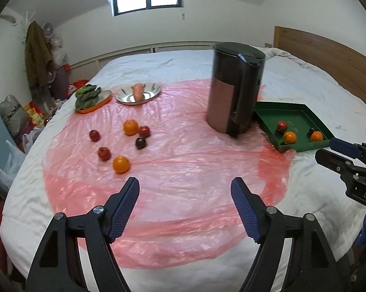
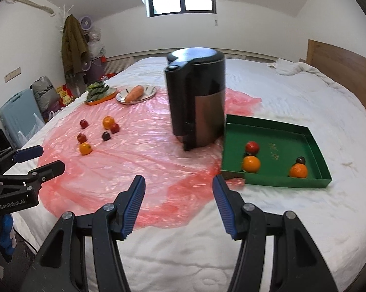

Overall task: Organize fruits
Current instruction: 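Withdraw both grippers from the tray back over the pink sheet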

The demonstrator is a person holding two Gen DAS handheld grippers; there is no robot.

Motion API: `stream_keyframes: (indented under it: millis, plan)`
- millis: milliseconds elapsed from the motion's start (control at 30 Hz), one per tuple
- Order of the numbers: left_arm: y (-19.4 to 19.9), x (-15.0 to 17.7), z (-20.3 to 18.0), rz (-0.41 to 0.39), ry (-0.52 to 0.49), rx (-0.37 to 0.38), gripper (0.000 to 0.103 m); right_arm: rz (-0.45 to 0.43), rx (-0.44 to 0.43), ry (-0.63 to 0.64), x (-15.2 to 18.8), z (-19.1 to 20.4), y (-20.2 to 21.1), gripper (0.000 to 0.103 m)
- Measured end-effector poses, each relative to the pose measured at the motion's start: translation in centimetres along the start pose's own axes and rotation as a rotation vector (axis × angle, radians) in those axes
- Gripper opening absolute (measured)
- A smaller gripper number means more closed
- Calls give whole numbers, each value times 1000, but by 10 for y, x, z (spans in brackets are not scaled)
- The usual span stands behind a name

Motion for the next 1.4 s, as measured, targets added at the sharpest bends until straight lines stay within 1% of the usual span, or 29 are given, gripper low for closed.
stream_keyframes:
  millis: [233, 533, 967, 1400]
  plan:
    - [6, 6, 19, -7, 24, -38, 76, -12, -27, 27, 2, 21, 3, 91]
    - [11, 12, 43, -19, 68, -63, 80, -12, -50, 67, 0, 44, 0, 91]
    - [7, 23, 72, -2, 110, -100, 81, 11, -66, 69, 6, 52, -13, 91]
    - [0, 26, 81, 7, 114, -112, 81, 10, -76, 67, 4, 55, -16, 91]
Point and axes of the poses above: each gripper's, at about its wrist camera, not at the fingertips, and y roughly against the way its jaws point, z to its left, x to its underside, the point moved 4 cm from there along -y, roughly the way its jaws point, and after that the axes turned 3 degrees about -y, right-handed, at the moved point
